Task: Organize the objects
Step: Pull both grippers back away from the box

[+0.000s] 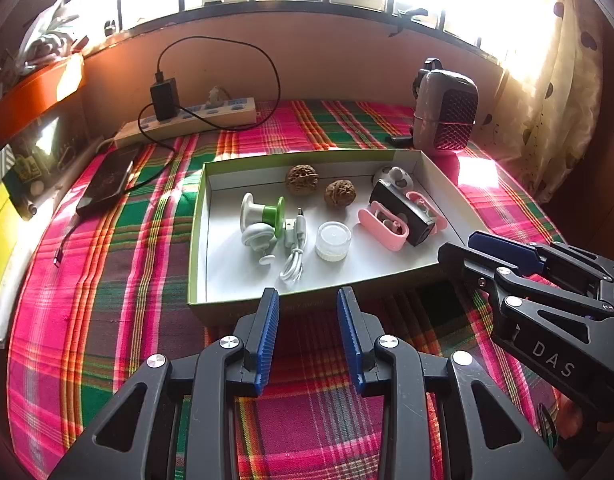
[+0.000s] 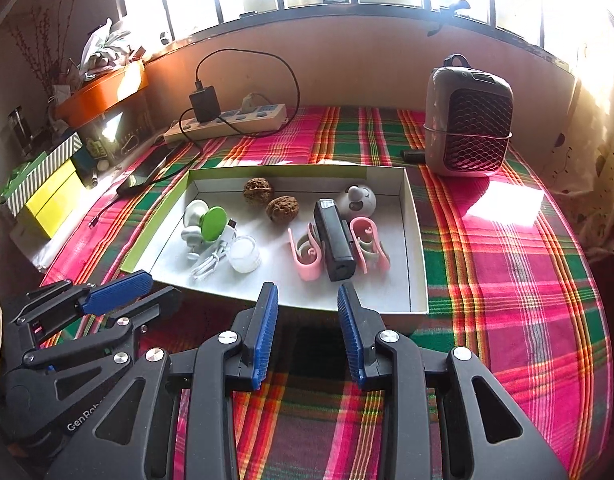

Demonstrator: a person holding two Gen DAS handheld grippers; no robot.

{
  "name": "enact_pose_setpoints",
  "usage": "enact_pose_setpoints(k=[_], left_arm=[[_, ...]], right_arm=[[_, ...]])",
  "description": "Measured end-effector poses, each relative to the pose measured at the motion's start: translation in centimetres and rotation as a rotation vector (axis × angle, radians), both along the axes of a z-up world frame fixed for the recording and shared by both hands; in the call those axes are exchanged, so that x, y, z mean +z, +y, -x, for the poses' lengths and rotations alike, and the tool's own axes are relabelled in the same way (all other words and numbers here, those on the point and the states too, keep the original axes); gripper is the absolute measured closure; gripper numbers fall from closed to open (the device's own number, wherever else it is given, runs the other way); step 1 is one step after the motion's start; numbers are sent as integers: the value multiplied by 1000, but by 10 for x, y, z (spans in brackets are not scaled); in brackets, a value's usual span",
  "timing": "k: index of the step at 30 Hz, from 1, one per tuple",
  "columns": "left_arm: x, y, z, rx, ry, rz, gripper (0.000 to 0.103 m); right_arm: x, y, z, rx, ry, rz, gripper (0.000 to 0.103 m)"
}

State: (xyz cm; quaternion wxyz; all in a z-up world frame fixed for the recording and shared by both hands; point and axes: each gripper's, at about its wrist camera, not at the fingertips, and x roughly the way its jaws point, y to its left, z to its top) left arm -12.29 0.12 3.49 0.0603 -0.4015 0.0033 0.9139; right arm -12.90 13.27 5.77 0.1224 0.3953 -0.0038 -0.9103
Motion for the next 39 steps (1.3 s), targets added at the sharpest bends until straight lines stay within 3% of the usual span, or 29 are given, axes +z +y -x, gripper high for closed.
enact_pose_setpoints(k=[2,4,16,21,27,32,39], left_arm=[[-1,-1,-7,3,4,14,74],[-4,-3,-12,9,-10,4,74],[-26,-14,-36,57,-75,39,74],[-31,-15,-41,73,-93,37,74],[-33,-11,-49,85,-77,59,74],[-34,-9,-52,115,-61,55,74],[-34,-6,-54,122,-53,65,74]], right_arm=[[-2,1,-5,-3,-3,5,69],[-6,0,-9,-5,-11,2,58],[-38,1,-28,-24,-99,-68,57],[-39,5,-35,-38,-88,-85,57],[-41,7,-44,-59,-78,-127,56],[-43,12,-49,-91,-79,-130,45],[-43,12,-52,-100,-78,-135,44]])
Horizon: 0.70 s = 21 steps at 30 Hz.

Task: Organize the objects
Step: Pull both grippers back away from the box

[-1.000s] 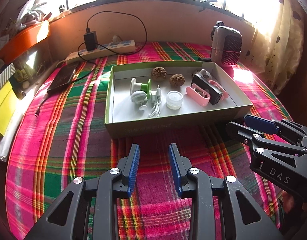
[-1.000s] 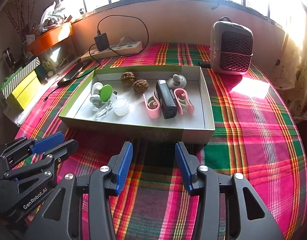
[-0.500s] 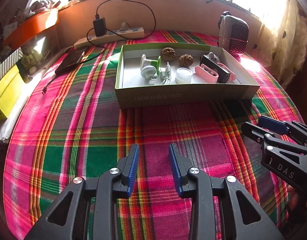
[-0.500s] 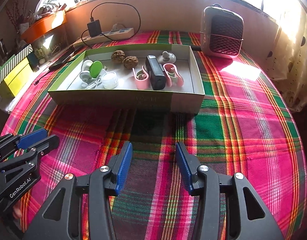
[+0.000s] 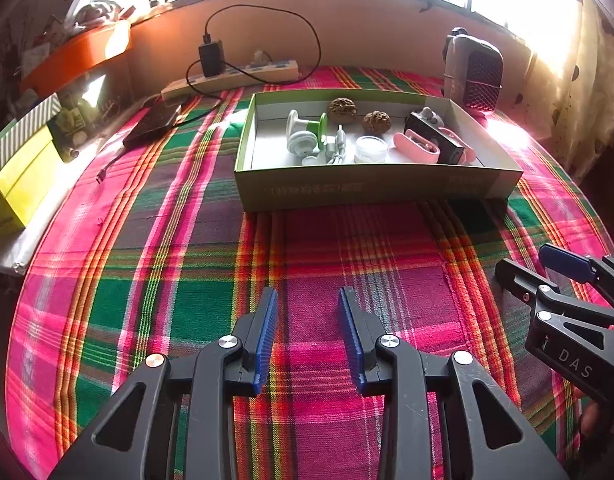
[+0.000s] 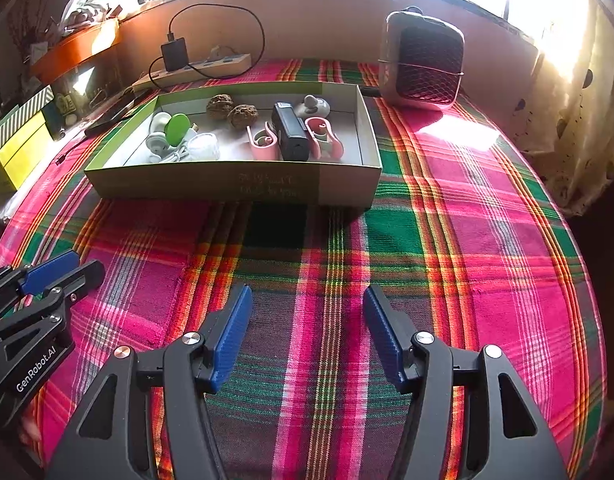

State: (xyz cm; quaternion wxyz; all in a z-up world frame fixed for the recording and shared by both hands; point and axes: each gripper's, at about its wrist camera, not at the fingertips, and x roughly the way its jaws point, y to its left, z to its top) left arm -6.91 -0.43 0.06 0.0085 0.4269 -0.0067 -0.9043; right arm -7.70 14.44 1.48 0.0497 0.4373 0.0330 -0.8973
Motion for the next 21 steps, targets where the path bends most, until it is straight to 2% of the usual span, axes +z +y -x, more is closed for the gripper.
enact_pose_setpoints(k=[21], left_arm=[[1,-2,0,0,0,1,74]], right_arm=[[-1,1,0,0,0,0,44]])
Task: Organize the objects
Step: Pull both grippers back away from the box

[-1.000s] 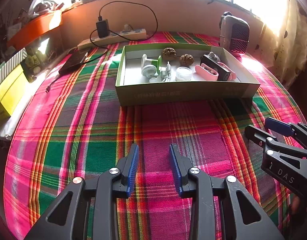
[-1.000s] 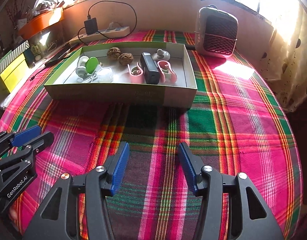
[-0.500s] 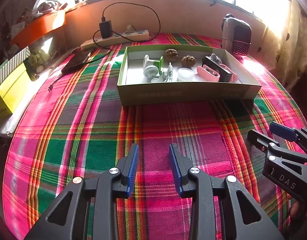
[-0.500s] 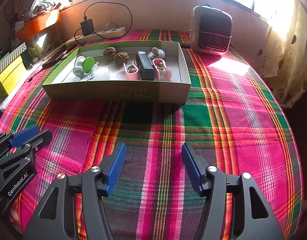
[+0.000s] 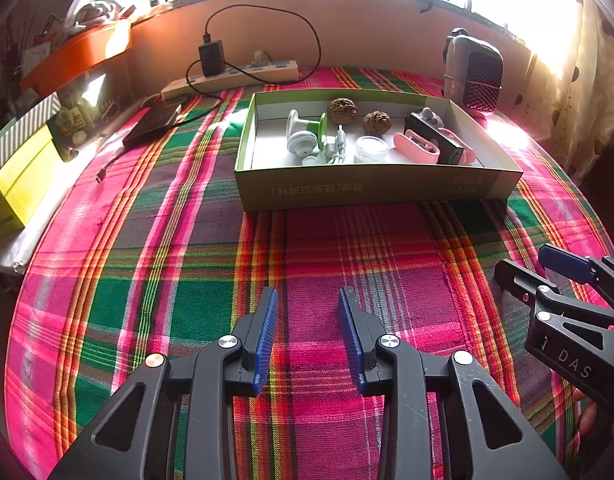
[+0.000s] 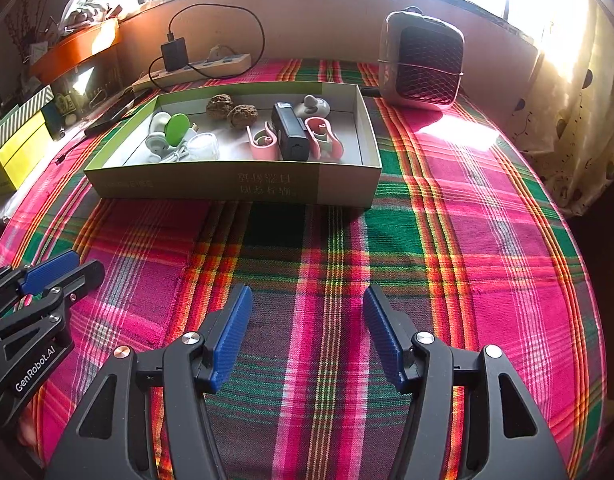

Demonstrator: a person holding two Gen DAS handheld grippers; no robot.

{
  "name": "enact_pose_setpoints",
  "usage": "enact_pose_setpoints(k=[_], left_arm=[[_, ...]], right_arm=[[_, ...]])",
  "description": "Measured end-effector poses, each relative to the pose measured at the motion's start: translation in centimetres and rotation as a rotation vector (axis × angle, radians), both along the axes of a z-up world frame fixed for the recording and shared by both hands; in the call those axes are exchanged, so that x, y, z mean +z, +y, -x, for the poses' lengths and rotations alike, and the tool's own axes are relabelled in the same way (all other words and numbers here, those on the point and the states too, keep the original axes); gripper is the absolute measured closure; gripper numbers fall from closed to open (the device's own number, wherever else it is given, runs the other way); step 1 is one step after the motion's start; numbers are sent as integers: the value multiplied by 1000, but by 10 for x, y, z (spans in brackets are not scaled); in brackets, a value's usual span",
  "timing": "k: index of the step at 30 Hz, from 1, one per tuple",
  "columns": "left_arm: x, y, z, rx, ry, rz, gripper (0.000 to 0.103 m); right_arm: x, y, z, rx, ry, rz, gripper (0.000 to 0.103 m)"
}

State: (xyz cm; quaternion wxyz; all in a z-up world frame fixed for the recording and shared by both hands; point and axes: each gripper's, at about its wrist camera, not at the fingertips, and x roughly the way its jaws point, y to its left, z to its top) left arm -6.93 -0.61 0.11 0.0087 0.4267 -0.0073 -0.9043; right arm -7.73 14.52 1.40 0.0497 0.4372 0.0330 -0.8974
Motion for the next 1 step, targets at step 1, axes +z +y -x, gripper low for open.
enact_pose_setpoints(k=[1], left_arm=[[0,1,0,0,0,0,74]], right_arm=[[0,0,0,0,0,0,44]])
